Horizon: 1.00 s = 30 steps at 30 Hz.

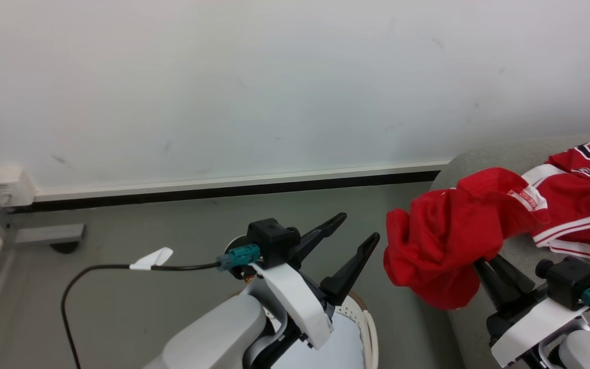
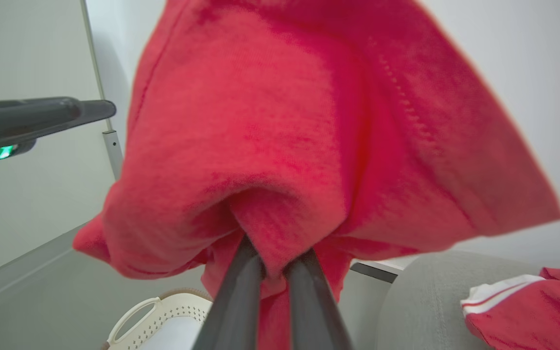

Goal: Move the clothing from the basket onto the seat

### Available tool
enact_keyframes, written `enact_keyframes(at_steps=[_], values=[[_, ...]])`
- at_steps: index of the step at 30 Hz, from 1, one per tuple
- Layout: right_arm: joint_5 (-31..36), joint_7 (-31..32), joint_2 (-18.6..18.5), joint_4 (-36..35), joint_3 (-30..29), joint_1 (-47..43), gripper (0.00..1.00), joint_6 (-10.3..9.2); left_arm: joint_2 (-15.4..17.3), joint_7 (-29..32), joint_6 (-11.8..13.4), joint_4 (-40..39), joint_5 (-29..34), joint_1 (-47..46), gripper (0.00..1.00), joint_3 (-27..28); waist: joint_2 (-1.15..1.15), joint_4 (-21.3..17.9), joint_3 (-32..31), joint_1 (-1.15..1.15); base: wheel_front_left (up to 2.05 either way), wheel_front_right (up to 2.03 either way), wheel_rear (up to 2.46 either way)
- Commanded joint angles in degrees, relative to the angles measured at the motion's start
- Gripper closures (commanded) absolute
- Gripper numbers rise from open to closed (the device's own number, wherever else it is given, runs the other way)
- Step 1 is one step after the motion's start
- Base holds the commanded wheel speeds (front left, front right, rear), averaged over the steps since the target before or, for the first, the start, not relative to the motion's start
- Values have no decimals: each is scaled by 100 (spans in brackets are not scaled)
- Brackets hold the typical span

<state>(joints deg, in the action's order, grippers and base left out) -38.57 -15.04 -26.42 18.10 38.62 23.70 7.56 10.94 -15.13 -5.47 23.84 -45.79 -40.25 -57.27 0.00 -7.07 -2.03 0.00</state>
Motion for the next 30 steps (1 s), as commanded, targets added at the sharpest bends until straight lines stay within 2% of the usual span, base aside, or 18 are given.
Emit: enact_keyframes(at_steps=[1, 7, 16, 22, 30], values=[[60, -19, -43, -49, -121, -130, 100, -15, 21, -1, -16, -53, 163, 114, 0, 54, 0, -225, 54, 0, 0, 0, 0], [240, -19, -65, -214, -670, -541, 100, -15, 17, -1, -76, -256, 498, 395, 0, 350, 0, -696, 133, 0, 0, 0, 0], [468, -19, 127, -492, -1477, -1309, 100, -15, -50, -1, -140, -359, 928, 834, 0, 597, 0, -1329, 193, 0, 0, 0, 0], [603, -19, 217, -634, -1604, -1452, 100, -15, -109, -1, -155, -423, 1198, 958, 0, 708, 0, -1606, 228, 0, 0, 0, 0], [659, -19, 152, -614, -1656, -1222, 100, -15, -135, -2, -193, -366, 1333, 1005, 0, 784, 0, -1724, 311, 0, 0, 0, 0]])
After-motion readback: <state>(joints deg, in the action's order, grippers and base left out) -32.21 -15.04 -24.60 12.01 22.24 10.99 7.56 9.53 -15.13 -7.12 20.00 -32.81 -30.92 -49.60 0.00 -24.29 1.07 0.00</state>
